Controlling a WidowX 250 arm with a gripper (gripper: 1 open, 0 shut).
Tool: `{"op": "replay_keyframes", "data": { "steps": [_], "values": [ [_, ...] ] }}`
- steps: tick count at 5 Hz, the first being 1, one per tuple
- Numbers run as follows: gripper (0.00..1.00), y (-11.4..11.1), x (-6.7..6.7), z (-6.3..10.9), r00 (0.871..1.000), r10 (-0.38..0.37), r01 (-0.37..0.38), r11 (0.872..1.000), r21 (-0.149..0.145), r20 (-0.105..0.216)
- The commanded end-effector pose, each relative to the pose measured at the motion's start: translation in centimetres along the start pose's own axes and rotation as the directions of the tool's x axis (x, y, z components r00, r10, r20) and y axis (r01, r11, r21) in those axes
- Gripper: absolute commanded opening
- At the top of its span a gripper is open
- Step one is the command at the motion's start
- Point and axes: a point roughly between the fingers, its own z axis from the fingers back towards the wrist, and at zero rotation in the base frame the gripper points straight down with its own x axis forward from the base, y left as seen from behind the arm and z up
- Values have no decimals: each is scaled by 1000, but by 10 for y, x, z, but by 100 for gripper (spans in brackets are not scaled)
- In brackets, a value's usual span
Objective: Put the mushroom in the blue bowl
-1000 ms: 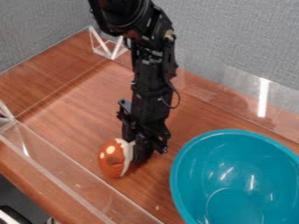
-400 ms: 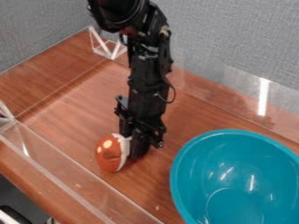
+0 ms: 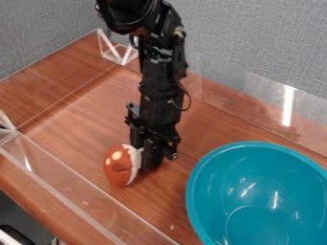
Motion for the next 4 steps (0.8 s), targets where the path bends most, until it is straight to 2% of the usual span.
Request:
{"op": "replay_keyframes", "data": {
  "steps": [1,3,4],
  "values": [
    [0,8,4,10,999,3,-3,1000,11,35],
    [0,11,4,10,1000,-6,6,1000,7,28],
    [0,11,1,21,999,0,-1,1000,20,36]
  ]
}}
